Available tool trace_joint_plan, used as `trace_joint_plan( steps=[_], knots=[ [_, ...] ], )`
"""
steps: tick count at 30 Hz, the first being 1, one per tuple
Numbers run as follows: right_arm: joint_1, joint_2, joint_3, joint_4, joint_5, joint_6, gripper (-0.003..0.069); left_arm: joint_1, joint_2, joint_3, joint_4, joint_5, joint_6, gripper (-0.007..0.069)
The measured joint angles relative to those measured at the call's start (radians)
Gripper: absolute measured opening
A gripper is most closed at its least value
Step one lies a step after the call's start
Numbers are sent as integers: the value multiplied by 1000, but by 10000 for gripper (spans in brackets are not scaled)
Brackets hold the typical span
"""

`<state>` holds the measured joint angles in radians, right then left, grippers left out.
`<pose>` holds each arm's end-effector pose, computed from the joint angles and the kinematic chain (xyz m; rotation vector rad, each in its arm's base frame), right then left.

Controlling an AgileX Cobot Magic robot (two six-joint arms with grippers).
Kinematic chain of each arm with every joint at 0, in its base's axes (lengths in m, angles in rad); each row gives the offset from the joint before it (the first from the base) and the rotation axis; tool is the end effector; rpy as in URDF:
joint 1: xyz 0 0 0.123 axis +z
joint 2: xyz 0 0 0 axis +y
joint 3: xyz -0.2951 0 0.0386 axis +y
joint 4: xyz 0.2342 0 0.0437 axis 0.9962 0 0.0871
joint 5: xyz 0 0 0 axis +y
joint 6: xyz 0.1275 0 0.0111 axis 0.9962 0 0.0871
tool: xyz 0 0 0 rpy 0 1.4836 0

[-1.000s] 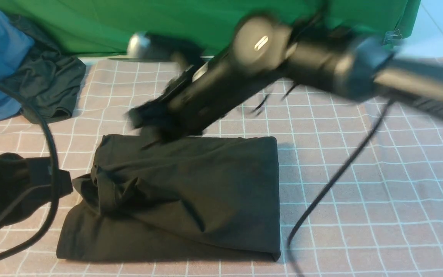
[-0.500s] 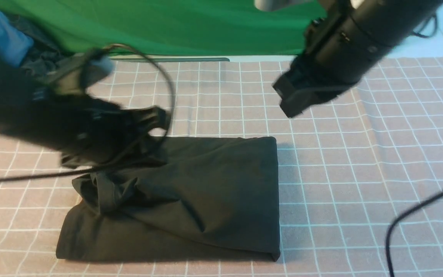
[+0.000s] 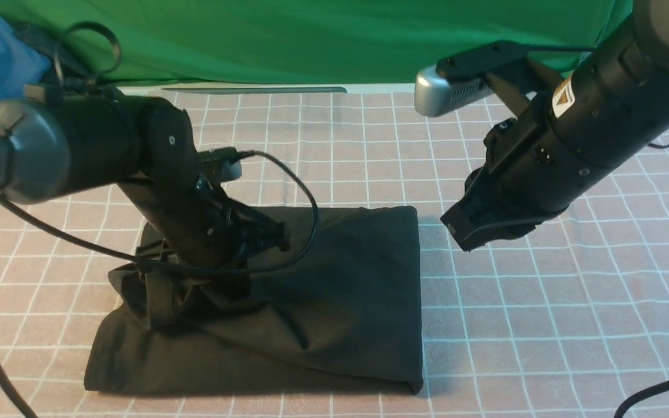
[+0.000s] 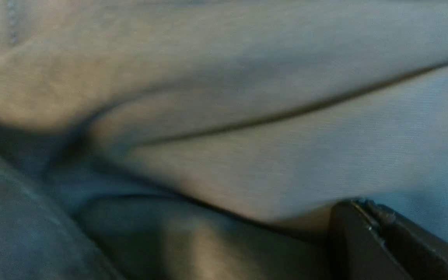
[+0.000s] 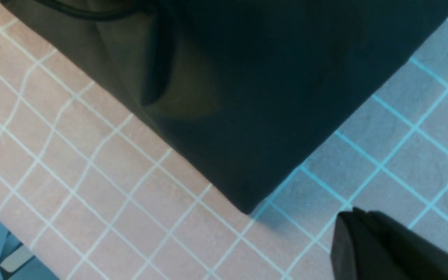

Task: Fold a long-sleeved shirt over a pink coffee tablecloth.
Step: 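Fold the right end of the dark garment over onto its left end with the right gripper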

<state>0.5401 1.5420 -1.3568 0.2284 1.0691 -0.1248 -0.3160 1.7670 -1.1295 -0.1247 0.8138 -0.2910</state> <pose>0.2604 0.1858 0.3041 -0.8111 2.6417 0.4188 0.3160 -0.1155 0.1760 -0.0760 2.9644 -0.2328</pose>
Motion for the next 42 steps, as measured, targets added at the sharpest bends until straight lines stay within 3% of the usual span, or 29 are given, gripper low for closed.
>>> trace_joint_plan(
  steps=[12, 20, 25, 28, 31, 37, 42],
  knots=[
    [0, -3, 1, 0, -29, -8, 37, -1, -163, 197, 256, 84, -225, 13],
    [-2, -3, 1, 25, -73, -9, 37, -1, -335, 213, 275, 98, -239, 13],
    [-2, -3, 1, 44, -80, -10, 37, -1, -348, 216, 190, 40, -213, 13],
    [-2, -3, 1, 96, -88, -10, 37, -1, -316, 216, -28, -38, -58, 13],
    [-2, -1, 1, 117, -95, -10, 37, -1, -265, 216, -115, -66, 2, 13],
    [-2, 15, 1, 125, -103, -10, 37, -1, -165, 222, -142, -21, 67, 13],
    [-2, 21, 2, 127, -104, -15, 37, -1, -145, 260, -30, 14, 5, 13]
  ],
)
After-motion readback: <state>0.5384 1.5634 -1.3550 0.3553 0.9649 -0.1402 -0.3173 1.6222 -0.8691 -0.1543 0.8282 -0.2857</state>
